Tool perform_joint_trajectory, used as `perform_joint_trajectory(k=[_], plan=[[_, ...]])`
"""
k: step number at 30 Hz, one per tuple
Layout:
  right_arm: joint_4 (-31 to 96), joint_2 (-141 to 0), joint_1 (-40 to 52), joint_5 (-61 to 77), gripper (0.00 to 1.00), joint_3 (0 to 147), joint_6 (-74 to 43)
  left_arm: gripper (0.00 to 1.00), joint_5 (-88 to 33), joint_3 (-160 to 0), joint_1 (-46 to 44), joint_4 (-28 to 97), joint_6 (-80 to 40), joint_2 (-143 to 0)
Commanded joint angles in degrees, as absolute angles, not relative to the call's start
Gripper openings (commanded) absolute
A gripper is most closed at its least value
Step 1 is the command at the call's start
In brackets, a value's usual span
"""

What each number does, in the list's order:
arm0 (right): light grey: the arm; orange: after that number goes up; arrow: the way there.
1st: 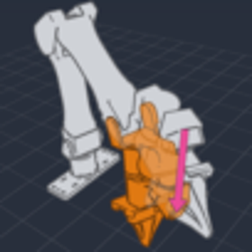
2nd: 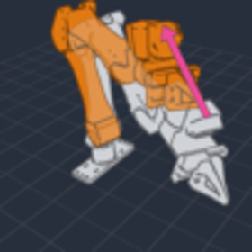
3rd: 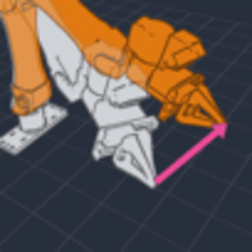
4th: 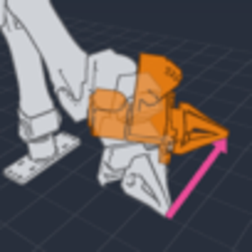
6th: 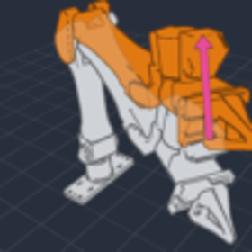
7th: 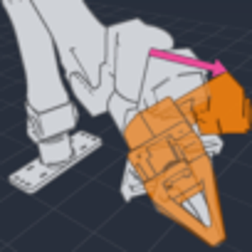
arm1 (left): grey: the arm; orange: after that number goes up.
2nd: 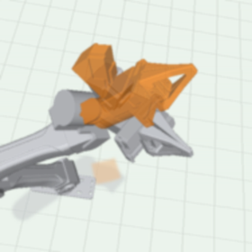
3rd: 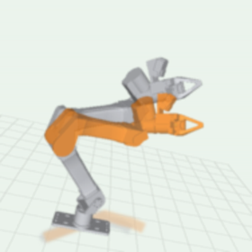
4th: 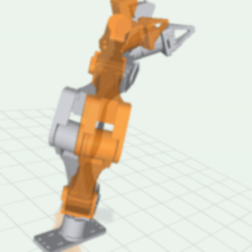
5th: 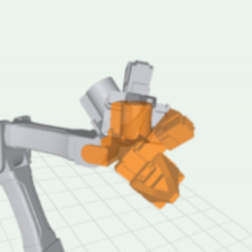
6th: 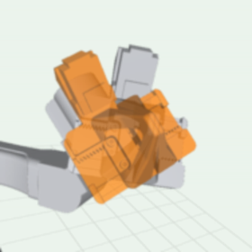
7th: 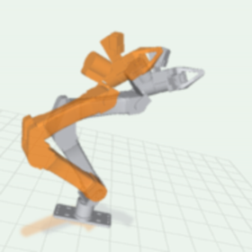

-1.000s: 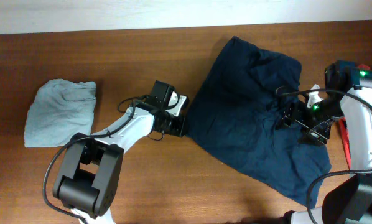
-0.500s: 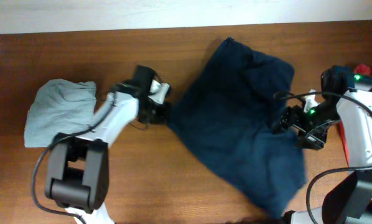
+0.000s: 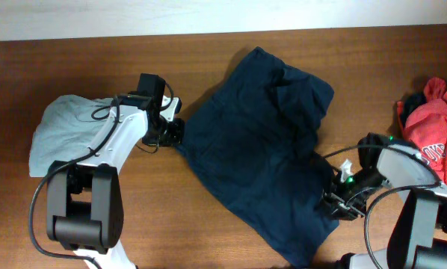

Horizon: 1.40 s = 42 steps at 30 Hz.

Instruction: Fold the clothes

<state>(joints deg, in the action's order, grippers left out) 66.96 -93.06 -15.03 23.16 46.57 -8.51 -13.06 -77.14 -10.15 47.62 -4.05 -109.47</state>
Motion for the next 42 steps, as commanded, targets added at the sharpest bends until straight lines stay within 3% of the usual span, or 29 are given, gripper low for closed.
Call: perform_joint_trajectory(k=[1,2,6,11,15,18,20,21,22,25,33,42], plan=[[62.5,-92.9,-15.4,24.8,0.10,42.4,-9.8,0.00,-11.9,-77.7,-10.2,47.1,-2.9,-108.5],[58.2,-92.9,-15.4,24.8,0.04,40.3,-14.6,0.00,-11.9,-77.7,-10.2,47.2,-2.9,-108.5],[45.8,-93.0,-15.4,18.4,0.04,38.1,-29.2,0.00,-11.9,-77.7,-10.2,46.7,-2.9,-108.5],[34.7,-93.0,-15.5,5.1,0.04,42.5,-34.0,0.00,-12.0,-77.7,-10.2,46.7,-3.0,-108.4],[37.4,-93.0,-15.5,6.5,0.04,53.3,-31.9,0.00,-12.1,-77.7,-10.2,46.7,-3.0,-108.4],[46.6,-93.0,-15.4,10.0,0.04,63.5,-27.8,0.01,-12.4,-77.7,-10.2,46.8,-3.0,-108.4],[59.3,-93.0,-15.4,10.8,0.11,71.3,-23.6,0.02,-12.6,-77.7,-10.2,46.8,-3.0,-108.4],[66.0,-93.0,-15.4,11.0,0.30,74.0,-21.8,0.02,-12.6,-77.7,-10.2,46.7,-3.0,-108.4],[70.9,-93.0,-15.4,11.4,0.41,74.8,-21.2,0.02,-12.6,-77.7,-10.2,46.7,-3.0,-108.4],[78.3,-93.0,-15.0,12.6,0.51,73.2,-21.2,0.02,-12.6,-77.7,-10.2,46.1,-3.0,-108.4],[75.7,-93.0,-10.8,18.0,0.53,59.3,-22.7,0.02,-12.6,-77.7,-10.2,44.4,-3.0,-108.4],[60.8,-93.0,-10.1,19.8,0.54,38.0,-25.0,0.03,-12.6,-77.7,-10.2,44.4,-3.0,-108.4]])
